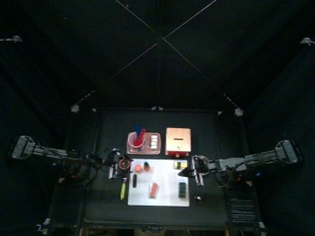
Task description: Put carrot together
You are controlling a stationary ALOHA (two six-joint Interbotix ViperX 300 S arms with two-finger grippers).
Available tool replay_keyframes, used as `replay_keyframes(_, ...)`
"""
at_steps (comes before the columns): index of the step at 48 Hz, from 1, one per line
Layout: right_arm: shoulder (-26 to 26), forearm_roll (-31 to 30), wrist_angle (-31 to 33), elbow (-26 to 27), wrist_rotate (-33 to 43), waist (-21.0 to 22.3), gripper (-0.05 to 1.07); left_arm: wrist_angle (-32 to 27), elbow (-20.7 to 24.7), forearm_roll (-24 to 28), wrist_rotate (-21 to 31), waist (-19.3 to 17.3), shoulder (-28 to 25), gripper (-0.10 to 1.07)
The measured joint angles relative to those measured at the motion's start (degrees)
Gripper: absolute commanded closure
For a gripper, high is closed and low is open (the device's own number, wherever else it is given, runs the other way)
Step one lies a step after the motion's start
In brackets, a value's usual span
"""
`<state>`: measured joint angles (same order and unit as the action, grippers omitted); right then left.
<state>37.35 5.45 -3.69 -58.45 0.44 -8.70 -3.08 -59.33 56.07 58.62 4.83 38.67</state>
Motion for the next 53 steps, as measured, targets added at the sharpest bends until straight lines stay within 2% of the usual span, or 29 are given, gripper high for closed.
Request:
replay_keyframes(21, -0.4, -0.1, 0.0, 0.0, 0.1, -0.3, 0.98, 0.4, 0.0, 0.0, 0.0, -0.2, 0.4, 0.03)
replay_keyframes(29, -1.9, 4.7, 0.0, 0.5, 3.1, -0.3, 0.92, 0.5, 0.0, 0.0, 0.1, -0.1, 0.4, 0.03)
replay_keyframes(33, -2.8, 9.3, 0.4, 1.8, 5.7, -0.2, 0.83, 0.5, 0.0, 0.0, 0.1, -0.1, 0.4, 0.03)
replay_keyframes(38, -4.3, 15.2, 2.2, 3.3, 9.1, 0.2, 0.63, 0.7, 0.0, 0.0, 0.0, -0.1, 0.4, 0.03)
replay_keyframes(46, -8.2, 21.8, 7.3, 5.7, 13.5, 0.4, 0.19, 1.1, -0.1, 0.3, -0.1, -0.1, 0.4, 0.03)
replay_keyframes(50, -10.7, 23.6, 10.0, 7.1, 15.9, 0.4, 0.06, 1.1, 0.0, 0.4, -0.1, -0.1, 0.4, 0.03)
replay_keyframes(53, -12.7, 24.1, 12.5, 8.3, 17.5, 0.4, 0.04, 1.2, 0.0, 0.4, -0.1, -0.1, 0.4, 0.03)
